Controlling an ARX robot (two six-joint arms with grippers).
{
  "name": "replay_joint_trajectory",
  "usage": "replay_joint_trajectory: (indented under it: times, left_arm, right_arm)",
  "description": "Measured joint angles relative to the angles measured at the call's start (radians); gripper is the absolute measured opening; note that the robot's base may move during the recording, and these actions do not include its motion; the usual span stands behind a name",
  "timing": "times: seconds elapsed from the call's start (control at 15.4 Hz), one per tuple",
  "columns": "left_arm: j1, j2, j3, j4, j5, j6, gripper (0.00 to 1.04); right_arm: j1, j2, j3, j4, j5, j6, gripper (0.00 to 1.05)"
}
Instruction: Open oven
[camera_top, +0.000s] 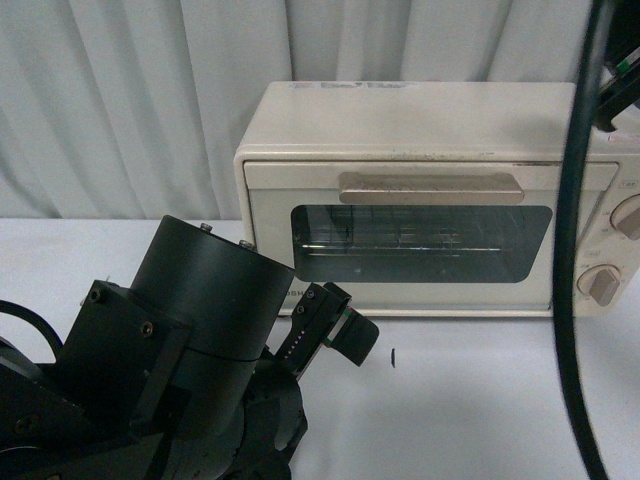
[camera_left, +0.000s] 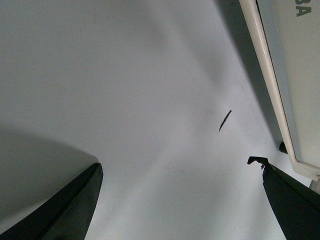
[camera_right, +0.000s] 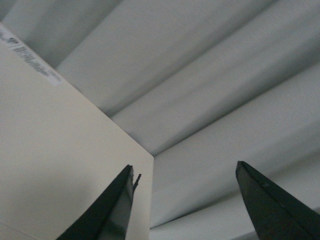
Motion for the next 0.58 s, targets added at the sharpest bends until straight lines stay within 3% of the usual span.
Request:
replay_joint_trajectory:
  times: [0.33,0.58]
  left_arm:
    - [0.0,0.0,0.0,0.0,0.001,0.0,0.98]
    - [0.0,0.0,0.0,0.0,0.001,0.0,0.98]
  right_arm:
    - [0.022,0.017,0.007,-0.029,-0.031,-0.085,0.44]
    - [0.03,0.022,0.007,-0.038,-0.047,-0.116,0.37]
